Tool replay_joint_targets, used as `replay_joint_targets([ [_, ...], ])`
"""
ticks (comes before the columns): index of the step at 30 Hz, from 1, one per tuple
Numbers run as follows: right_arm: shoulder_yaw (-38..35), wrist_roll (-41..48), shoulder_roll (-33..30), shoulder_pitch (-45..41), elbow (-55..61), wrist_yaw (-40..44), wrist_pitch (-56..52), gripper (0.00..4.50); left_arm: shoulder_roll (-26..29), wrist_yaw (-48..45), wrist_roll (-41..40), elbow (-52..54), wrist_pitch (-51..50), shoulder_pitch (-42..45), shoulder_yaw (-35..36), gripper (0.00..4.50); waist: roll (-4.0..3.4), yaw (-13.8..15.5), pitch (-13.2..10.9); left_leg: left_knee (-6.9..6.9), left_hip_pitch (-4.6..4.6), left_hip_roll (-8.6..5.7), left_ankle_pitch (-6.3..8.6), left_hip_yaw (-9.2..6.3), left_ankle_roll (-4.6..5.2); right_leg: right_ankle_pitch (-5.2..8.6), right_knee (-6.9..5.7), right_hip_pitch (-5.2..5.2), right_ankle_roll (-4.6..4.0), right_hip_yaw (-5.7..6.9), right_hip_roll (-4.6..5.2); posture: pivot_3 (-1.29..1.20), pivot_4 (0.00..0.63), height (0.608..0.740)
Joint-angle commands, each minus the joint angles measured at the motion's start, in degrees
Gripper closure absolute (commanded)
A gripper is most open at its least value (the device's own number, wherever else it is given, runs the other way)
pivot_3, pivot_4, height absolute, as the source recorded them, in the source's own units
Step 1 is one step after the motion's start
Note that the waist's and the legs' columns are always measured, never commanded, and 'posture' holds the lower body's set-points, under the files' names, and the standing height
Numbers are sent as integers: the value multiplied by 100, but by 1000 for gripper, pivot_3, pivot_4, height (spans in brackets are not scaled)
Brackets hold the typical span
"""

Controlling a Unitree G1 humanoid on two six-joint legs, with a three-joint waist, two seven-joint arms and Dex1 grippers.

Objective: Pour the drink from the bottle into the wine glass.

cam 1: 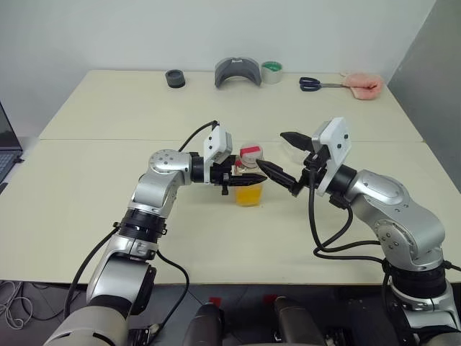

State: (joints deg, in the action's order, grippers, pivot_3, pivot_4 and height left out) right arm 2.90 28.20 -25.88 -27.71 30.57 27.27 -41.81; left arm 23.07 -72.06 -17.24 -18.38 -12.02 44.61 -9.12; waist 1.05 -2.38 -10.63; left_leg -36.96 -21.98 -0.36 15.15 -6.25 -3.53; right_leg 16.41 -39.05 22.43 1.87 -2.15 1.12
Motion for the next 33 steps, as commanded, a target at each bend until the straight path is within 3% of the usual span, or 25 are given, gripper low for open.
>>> replay_joint_targets([
  [1,-161,-40,-41,-24,93,-60,64,0,-17,-87,-83,201,112,84,58,2775,0,0,0,0,0,0,0,0,0,0,0,0,0,0,0,0,150,740],
  [24,-371,818,-532,7,351,605,-394,0,-58,-91,-65,191,127,86,88,2776,0,1,0,0,0,0,0,0,0,0,0,-1,0,0,0,0,150,740],
  [33,-120,981,-381,-610,-136,651,-559,0,-87,-105,-41,174,166,99,66,2776,0,-1,0,0,0,1,0,-1,0,0,1,-1,0,2,0,0,150,740],
])
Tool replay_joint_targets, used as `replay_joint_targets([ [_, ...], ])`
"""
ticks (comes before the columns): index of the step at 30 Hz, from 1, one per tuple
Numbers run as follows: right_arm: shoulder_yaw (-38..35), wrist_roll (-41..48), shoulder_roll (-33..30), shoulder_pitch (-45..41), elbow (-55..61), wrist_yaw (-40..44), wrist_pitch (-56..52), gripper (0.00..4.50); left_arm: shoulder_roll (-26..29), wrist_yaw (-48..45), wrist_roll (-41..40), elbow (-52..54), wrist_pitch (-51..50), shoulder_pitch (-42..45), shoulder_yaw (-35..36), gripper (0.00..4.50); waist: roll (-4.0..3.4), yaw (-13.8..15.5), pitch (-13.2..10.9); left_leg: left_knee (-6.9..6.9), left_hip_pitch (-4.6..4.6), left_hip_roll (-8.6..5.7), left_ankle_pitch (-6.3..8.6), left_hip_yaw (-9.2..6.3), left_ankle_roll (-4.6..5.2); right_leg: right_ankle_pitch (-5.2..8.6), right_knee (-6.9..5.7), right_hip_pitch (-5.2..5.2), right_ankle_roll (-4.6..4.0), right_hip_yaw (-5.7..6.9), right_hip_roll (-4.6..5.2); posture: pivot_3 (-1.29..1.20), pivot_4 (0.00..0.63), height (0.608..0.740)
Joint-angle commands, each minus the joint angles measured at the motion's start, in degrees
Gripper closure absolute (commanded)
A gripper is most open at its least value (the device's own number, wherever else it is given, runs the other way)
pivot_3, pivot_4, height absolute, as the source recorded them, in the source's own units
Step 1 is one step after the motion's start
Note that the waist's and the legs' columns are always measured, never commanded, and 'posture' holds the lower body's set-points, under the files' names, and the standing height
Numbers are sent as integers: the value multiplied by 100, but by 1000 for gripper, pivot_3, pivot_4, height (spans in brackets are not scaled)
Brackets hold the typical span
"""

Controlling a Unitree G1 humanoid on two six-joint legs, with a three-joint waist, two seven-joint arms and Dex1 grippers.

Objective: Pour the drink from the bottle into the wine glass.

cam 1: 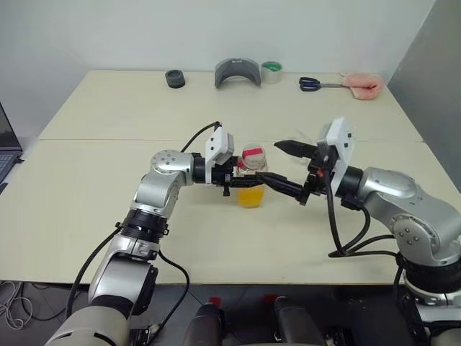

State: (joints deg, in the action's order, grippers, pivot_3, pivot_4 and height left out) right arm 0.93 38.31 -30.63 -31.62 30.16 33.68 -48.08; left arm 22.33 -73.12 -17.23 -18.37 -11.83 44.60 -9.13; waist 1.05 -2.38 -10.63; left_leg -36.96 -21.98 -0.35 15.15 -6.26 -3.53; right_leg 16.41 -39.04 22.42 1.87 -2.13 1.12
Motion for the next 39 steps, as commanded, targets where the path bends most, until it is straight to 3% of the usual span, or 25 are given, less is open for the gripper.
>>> replay_joint_targets([
  [1,130,-60,136,-291,-161,7,87,0,-15,-4,-34,166,161,100,62,2776,0,-1,0,0,0,0,0,2,0,0,0,0,0,-1,0,0,150,740],
  [12,547,-471,456,-731,-682,146,360,0,0,-24,-17,135,243,60,68,2776,0,3,0,0,-1,-1,0,2,0,0,1,1,0,-1,1,0,150,740],
  [15,571,-517,506,-733,-693,153,372,534,-8,-12,-25,175,217,55,64,2776,0,4,0,0,-1,-1,0,0,0,0,0,1,0,-1,1,0,150,740],
  [21,525,-540,611,-694,-650,132,349,2599,-36,15,-24,202,204,45,50,2776,0,3,0,0,0,0,0,1,0,0,0,1,0,-1,1,0,150,740],
  [22,524,-541,622,-693,-645,128,342,2676,-37,16,-23,196,206,46,50,2776,0,2,0,-1,0,-1,0,1,0,0,0,1,0,-1,1,0,150,740],
  [31,758,-979,620,-599,-537,61,617,2673,-55,49,-8,183,237,23,45,2776,0,2,0,-1,0,0,0,1,0,0,0,1,0,-1,1,0,150,740],
  [39,847,-1852,555,-411,-338,-98,1569,2758,-43,127,-32,257,198,-58,92,2785,0,4,0,-1,-2,-1,0,1,-1,0,0,3,0,0,1,0,150,740],
])
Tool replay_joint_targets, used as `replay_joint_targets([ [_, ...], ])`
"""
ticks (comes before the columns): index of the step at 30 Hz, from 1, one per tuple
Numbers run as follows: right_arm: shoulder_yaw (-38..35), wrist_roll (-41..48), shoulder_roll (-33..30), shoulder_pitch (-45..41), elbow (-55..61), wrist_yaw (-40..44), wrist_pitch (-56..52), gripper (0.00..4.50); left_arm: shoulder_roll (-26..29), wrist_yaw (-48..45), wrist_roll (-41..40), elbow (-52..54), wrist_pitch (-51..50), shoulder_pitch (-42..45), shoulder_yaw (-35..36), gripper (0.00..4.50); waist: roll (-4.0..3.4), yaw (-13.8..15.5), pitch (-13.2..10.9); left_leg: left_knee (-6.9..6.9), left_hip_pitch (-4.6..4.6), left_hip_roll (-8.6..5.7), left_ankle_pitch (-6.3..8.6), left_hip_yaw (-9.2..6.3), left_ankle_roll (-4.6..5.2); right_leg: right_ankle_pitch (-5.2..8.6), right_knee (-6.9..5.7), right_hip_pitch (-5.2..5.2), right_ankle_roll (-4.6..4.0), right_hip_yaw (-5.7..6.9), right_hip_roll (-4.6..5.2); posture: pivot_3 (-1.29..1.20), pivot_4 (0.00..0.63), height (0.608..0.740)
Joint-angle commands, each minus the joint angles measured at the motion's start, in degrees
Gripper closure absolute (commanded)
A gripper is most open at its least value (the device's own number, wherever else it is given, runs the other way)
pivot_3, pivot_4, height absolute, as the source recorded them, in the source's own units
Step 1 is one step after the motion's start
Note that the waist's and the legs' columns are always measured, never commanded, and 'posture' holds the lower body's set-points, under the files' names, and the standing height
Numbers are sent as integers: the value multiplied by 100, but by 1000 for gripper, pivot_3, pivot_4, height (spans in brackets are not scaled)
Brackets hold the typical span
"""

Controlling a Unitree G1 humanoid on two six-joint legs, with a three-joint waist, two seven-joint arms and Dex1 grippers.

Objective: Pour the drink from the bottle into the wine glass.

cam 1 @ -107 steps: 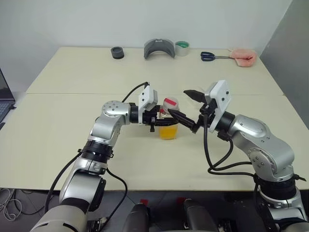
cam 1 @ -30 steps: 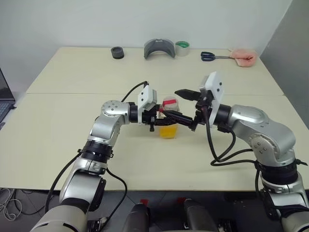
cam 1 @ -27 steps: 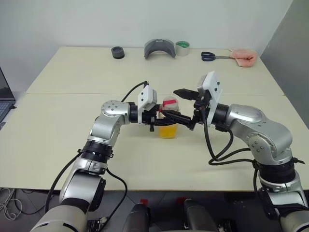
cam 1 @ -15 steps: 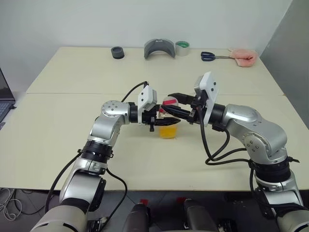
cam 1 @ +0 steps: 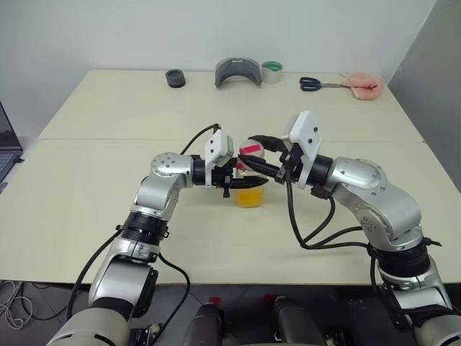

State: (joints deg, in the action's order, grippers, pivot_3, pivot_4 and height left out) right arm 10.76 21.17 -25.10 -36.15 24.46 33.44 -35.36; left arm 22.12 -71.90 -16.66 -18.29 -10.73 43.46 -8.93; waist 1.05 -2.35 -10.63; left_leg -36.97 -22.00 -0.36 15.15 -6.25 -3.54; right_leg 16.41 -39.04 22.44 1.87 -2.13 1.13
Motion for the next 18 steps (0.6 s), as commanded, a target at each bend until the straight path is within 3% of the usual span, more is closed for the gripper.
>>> replay_joint_targets([
  [1,-213,-82,44,68,248,-95,275,2758,-26,8,-90,244,91,55,75,2785,0,0,0,0,0,0,0,0,0,0,0,0,0,-1,0,0,150,740],
  [6,-775,605,312,253,408,-256,-245,2759,-48,17,-87,225,110,57,73,2785,0,1,0,1,0,2,0,0,0,0,-1,0,-1,-1,0,0,150,740],
  [11,-1426,953,149,512,783,-539,-605,2772,-65,65,-68,204,123,66,89,2785,0,16,0,0,-1,0,0,1,0,0,0,0,-1,-3,2,0,150,740],
  [15,-1941,708,-213,1019,1058,-785,-483,2776,-56,126,-65,207,124,44,124,2785,0,36,0,1,-1,-1,0,1,0,0,0,0,-1,-2,1,0,150,740],
  [18,-2188,-88,-475,1735,1075,-1074,201,2776,-42,205,-83,236,111,15,167,2785,0,50,0,2,-1,-2,0,0,1,0,2,-2,0,-2,1,0,150,740],
])
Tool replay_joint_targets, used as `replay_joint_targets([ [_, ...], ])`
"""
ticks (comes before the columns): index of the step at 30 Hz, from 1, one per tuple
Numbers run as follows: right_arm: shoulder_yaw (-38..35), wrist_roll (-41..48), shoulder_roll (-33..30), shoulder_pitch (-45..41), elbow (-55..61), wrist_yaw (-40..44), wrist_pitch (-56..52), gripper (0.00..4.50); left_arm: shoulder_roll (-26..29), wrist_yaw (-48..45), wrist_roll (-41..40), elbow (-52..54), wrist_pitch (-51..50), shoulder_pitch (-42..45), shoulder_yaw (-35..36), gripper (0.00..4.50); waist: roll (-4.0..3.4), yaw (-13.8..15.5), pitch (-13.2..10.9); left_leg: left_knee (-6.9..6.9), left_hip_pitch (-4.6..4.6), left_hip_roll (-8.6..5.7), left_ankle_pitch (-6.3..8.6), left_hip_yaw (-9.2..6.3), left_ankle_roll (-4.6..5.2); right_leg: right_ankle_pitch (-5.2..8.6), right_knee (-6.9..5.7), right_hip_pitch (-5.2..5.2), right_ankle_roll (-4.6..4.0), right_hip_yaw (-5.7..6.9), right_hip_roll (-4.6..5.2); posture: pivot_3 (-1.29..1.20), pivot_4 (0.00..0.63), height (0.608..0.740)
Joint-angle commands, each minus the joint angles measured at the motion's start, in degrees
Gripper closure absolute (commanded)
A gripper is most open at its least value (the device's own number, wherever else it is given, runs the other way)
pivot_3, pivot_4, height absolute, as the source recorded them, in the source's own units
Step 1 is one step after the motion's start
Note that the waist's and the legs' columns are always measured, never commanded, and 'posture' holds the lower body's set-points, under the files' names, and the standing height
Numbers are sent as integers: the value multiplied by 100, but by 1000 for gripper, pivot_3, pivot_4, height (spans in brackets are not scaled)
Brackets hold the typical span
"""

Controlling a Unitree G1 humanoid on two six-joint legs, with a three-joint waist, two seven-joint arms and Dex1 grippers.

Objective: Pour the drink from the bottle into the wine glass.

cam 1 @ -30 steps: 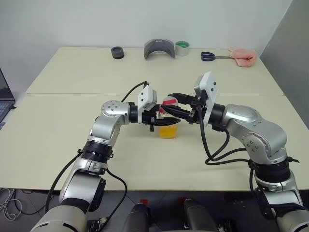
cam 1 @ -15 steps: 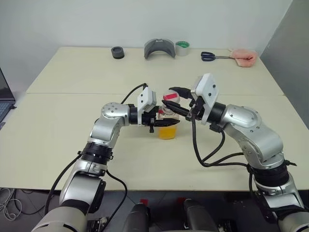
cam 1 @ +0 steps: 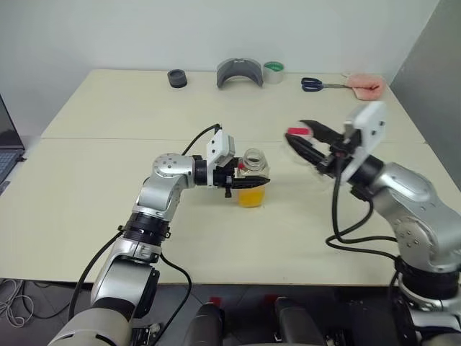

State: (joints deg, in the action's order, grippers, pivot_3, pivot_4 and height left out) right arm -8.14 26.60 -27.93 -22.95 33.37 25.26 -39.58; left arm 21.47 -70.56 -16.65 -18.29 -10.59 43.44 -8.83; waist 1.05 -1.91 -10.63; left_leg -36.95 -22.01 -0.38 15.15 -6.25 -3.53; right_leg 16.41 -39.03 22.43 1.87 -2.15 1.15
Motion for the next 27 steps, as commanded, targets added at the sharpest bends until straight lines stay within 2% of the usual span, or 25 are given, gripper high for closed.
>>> replay_joint_targets([
  [1,-394,-899,-247,753,166,-367,849,2776,38,100,-97,260,78,5,180,2785,0,6,0,0,1,-1,0,0,0,0,1,-2,0,1,0,0,150,740],
  [7,-1052,-1198,182,2506,63,-820,1101,2776,123,237,-175,430,-72,-86,307,2785,0,-1,0,1,4,1,0,4,0,0,-2,-4,1,-4,-1,0,150,740],
  [9,-1106,-1181,232,2761,51,-814,1082,2776,142,252,-185,479,-109,-110,319,2785,-1,-21,0,1,10,1,0,12,0,0,-5,-4,1,-13,-2,0,150,740],
  [12,-1209,-786,420,2886,-158,-912,312,2776,199,309,-179,524,-182,-141,354,2785,-1,-45,1,0,18,7,0,14,0,0,-6,-8,1,-15,-8,0,150,740],
  [20,-1404,-345,422,2455,-354,-1033,-554,58,290,497,-166,527,-192,-140,460,2785,-2,-35,1,0,17,5,0,12,0,0,-4,-10,1,-14,-8,0,150,740],
  [27,-813,-646,-1046,2557,-100,150,-147,0,418,1047,-293,657,-362,-234,912,2785,-2,-34,0,1,15,3,0,11,1,1,1,-10,2,-11,-6,0,150,740],
])
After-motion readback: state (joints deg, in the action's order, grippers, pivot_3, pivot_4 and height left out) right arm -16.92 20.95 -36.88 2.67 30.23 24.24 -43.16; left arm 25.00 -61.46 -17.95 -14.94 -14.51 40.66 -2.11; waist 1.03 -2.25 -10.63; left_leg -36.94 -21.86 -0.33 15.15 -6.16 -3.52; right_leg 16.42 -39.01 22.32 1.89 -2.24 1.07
